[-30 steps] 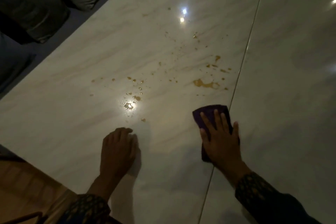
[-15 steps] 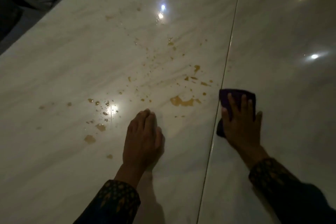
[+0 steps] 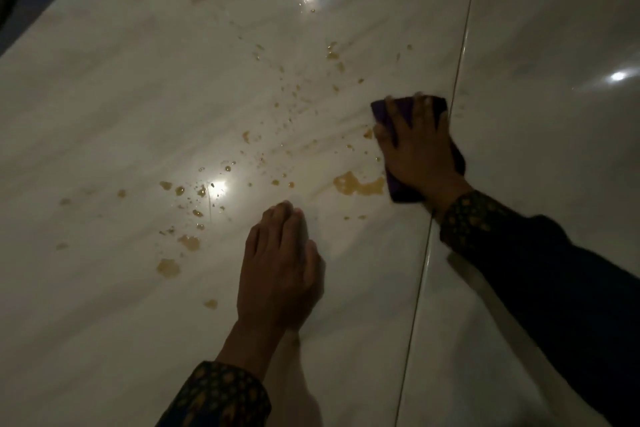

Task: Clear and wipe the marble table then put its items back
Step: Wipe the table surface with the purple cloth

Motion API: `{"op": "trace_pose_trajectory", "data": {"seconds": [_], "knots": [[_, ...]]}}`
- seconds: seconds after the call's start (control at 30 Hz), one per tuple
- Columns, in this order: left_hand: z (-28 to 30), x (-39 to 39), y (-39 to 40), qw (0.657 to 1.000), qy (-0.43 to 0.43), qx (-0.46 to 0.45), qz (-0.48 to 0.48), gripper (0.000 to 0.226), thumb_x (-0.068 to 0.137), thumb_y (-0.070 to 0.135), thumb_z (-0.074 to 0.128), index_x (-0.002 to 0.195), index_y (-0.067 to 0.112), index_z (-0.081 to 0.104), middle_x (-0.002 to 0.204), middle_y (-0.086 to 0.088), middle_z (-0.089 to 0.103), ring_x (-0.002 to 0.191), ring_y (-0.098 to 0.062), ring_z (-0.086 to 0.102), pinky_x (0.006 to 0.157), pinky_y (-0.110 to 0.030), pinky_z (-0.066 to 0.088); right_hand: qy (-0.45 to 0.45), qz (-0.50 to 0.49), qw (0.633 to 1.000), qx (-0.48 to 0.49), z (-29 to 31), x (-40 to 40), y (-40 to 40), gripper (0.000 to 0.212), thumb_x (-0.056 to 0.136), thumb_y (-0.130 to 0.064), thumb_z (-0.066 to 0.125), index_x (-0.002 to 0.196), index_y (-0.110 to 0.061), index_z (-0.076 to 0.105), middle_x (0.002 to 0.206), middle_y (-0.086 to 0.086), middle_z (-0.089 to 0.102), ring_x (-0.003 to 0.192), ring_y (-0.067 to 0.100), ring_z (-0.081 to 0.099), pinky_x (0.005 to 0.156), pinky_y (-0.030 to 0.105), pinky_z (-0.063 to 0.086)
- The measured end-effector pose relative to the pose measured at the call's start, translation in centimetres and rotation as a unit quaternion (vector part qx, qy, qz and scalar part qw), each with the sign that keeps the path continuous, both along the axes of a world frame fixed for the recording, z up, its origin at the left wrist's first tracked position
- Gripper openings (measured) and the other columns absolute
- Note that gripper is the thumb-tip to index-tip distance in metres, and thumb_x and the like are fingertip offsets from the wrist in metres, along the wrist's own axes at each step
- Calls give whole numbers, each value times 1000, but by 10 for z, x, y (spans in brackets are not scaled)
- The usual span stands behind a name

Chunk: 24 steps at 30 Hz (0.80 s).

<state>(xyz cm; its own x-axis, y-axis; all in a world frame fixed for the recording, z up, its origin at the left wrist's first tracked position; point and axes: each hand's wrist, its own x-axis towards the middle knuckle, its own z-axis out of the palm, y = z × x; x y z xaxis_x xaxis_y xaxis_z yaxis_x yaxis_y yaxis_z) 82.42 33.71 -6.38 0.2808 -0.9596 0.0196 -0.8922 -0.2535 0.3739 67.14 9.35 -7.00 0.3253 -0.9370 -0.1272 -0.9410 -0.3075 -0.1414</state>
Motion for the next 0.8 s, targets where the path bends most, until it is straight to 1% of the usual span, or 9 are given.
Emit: {"op": "trace_pose_trajectory", "data": {"seconds": [0.1, 0.17, 0.23, 0.3, 0.43, 0.5, 0.6, 0.7, 0.8], "knots": [[-1, 0, 1, 1000, 8, -8, 10, 51, 95, 33, 47, 140, 10, 42, 148, -9, 40, 139, -22, 32, 117, -38, 28, -19, 101, 995, -4, -3, -6, 80, 64, 97, -59, 11, 155, -31, 7, 161, 17, 5, 149, 33, 2, 119, 52, -1], [-2, 1, 0, 1000, 7, -7, 9, 52, 96, 34, 46, 141, 10, 41, 149, -9, 40, 140, -21, 32, 117, -38, 28, -6, 145, 989, 4, -3, -31, 94, 61, 96, -58, 12, 153, -38, 5, 162, 7, 4, 149, 26, 1, 120, 48, 0], [-3, 1, 0, 1000, 3, -12, 8, 51, 96, 33, 44, 141, 9, 42, 148, -10, 41, 140, -23, 33, 116, -41, 31, -1, 122, 993, -3, -2, -52, 71, 60, 95, -58, 13, 152, -43, 6, 163, 3, 5, 149, 24, 4, 120, 49, 3], [-3, -1, 0, 1000, 4, -18, 9, 51, 95, 32, 44, 140, 7, 43, 147, -11, 42, 139, -24, 34, 114, -43, 33, 1, 60, 998, -27, -4, -59, 38, 60, 95, -58, 14, 152, -41, 10, 162, 6, 8, 149, 27, 7, 119, 52, 4], [-5, 1, -2, 1000, -1, -26, 2, 49, 96, 29, 44, 140, 8, 42, 147, -11, 40, 139, -23, 33, 115, -41, 30, 10, -5, 1000, -13, -6, -18, 2, 60, 99, -57, 12, 154, -35, 4, 161, 16, 2, 148, 33, 0, 118, 54, -3], [-7, 2, 1, 1000, 4, -26, 3, 48, 97, 26, 43, 142, 8, 40, 149, -10, 39, 140, -22, 31, 117, -40, 27, 8, 11, 1000, -11, -6, 10, 23, 60, 99, -55, 12, 154, -32, 3, 161, 19, 1, 148, 34, -1, 118, 54, -4], [-9, 6, 1, 998, 30, -49, -3, 49, 93, 17, 44, 140, 5, 44, 146, -12, 43, 137, -26, 37, 115, -43, 31, -18, 103, 994, -12, -9, 30, 98, 59, 100, -53, 14, 154, -32, 4, 161, 18, 3, 148, 34, 1, 119, 52, -1], [-12, 10, 3, 995, 66, -78, -6, 46, 91, 11, 43, 135, 2, 48, 142, -15, 47, 133, -28, 41, 110, -46, 36, -21, 185, 983, 4, -5, -4, 172, 57, 100, -53, 18, 154, -36, 5, 162, 10, 2, 149, 28, -2, 120, 50, 1], [-14, 10, 2, 994, 65, -89, -9, 42, 92, 6, 45, 133, 0, 48, 138, -16, 49, 130, -30, 45, 107, -48, 39, -6, 158, 987, 13, -1, -58, 167, 56, 98, -58, 16, 151, -45, 6, 163, 1, 0, 150, 21, -2, 120, 44, -1]]}}
